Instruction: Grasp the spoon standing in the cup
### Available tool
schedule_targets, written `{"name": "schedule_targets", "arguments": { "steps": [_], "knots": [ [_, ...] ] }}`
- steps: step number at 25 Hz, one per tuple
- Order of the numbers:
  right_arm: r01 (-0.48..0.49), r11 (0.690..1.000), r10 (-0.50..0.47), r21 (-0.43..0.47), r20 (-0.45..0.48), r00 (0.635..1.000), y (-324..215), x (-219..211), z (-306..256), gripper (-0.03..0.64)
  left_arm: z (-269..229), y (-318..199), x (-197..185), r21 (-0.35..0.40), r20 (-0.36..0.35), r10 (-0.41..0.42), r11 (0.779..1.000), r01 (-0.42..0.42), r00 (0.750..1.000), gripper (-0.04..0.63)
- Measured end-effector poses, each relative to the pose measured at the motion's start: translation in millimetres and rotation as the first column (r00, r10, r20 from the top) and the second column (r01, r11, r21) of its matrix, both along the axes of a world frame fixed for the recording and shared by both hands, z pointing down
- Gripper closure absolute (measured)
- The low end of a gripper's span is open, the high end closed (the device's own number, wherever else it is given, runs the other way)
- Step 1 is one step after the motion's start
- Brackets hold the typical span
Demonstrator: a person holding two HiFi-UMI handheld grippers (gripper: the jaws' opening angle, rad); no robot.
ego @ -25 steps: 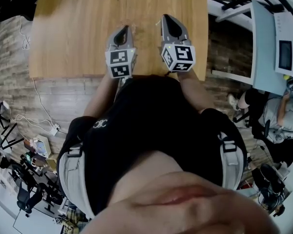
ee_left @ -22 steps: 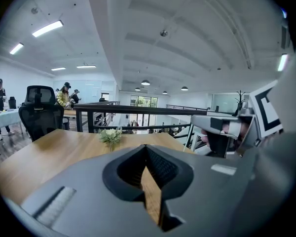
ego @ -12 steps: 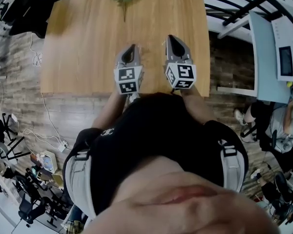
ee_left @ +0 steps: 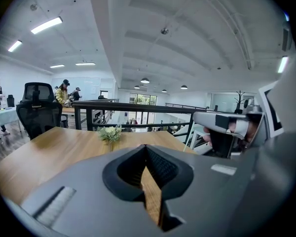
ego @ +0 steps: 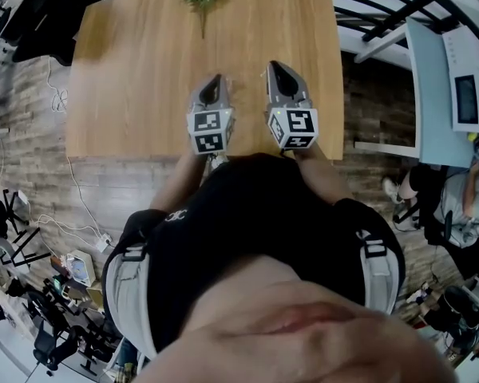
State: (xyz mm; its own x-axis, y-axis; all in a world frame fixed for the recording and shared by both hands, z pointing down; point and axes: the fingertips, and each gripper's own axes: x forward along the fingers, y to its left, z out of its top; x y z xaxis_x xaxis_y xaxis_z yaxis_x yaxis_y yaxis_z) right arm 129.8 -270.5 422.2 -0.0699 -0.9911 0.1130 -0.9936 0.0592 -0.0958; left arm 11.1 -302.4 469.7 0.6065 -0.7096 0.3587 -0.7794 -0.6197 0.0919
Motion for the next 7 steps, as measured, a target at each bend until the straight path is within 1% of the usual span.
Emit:
{"name": "schedule_targets", "arguments": {
  "steps": [7],
  "knots": [
    [-0.009,1.0,0.01,-0.02,0.015,1.0,-10.0,6.2,7.5,0.611,7.0,-9.2,9.5,-0.013,0.011,0.031,0.999,-0.031,0.999,0.583]
  ]
}}
